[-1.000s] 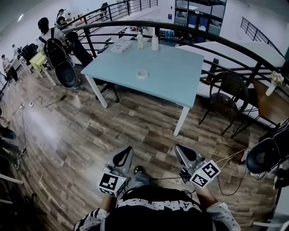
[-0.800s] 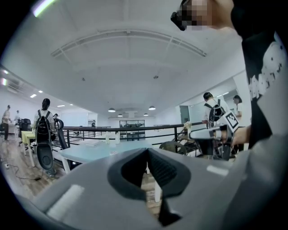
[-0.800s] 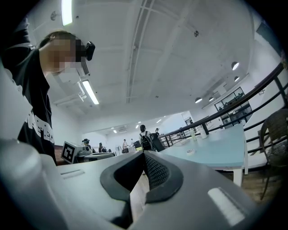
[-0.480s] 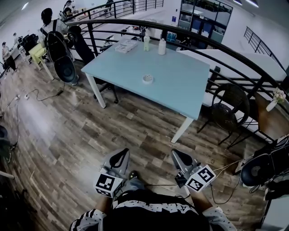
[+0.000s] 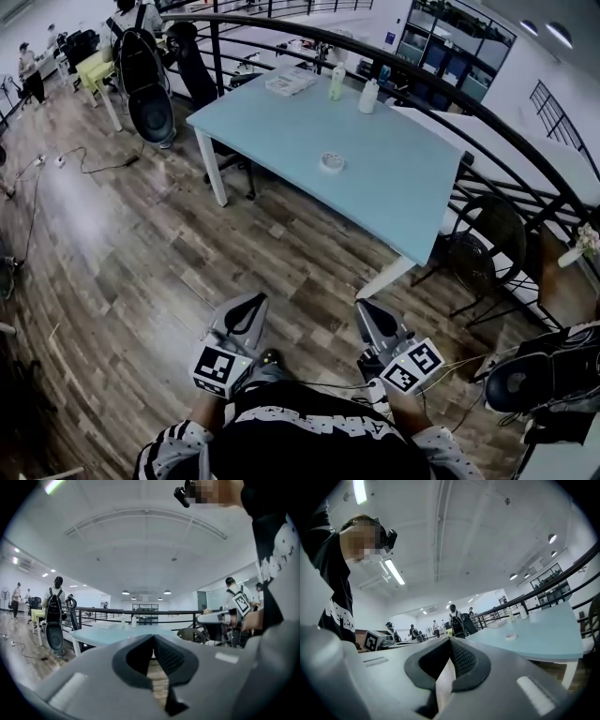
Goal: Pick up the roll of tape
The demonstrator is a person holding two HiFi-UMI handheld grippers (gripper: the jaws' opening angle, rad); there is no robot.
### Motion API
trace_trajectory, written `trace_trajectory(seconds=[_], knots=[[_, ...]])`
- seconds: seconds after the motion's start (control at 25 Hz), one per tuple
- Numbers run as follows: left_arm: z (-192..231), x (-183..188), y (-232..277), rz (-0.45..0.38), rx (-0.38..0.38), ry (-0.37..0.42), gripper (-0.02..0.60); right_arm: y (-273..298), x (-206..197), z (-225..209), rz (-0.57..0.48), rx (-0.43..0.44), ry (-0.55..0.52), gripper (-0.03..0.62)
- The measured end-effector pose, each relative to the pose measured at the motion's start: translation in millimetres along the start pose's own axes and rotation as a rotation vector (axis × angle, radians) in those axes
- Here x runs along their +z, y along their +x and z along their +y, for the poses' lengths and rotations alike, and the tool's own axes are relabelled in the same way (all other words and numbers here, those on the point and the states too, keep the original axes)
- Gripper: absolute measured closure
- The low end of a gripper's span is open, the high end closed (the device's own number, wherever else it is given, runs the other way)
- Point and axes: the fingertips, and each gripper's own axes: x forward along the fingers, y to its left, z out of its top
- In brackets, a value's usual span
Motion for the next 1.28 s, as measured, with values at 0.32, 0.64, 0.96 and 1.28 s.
trace_trajectory(seconds=[0.32,0.64,0.96,1.28], knots=[[53,2,16,-0.002,0.016,-0.004,0.581,54,1,-5,0.005,0.007,0.01,0.594],[89,4,28,-0.028,-0.006,-0.001,0.581,86,2,-12,-0.02,-0.039,0.013,0.594],[122,6,29,-0.061,-0.01,-0.013,0.581,124,1,-7,-0.013,-0.038,0.008,0.594],[155,9,7,-0.076,0.038,-0.019,0.581,156,0,8,-0.011,-0.004,0.013,0.594]])
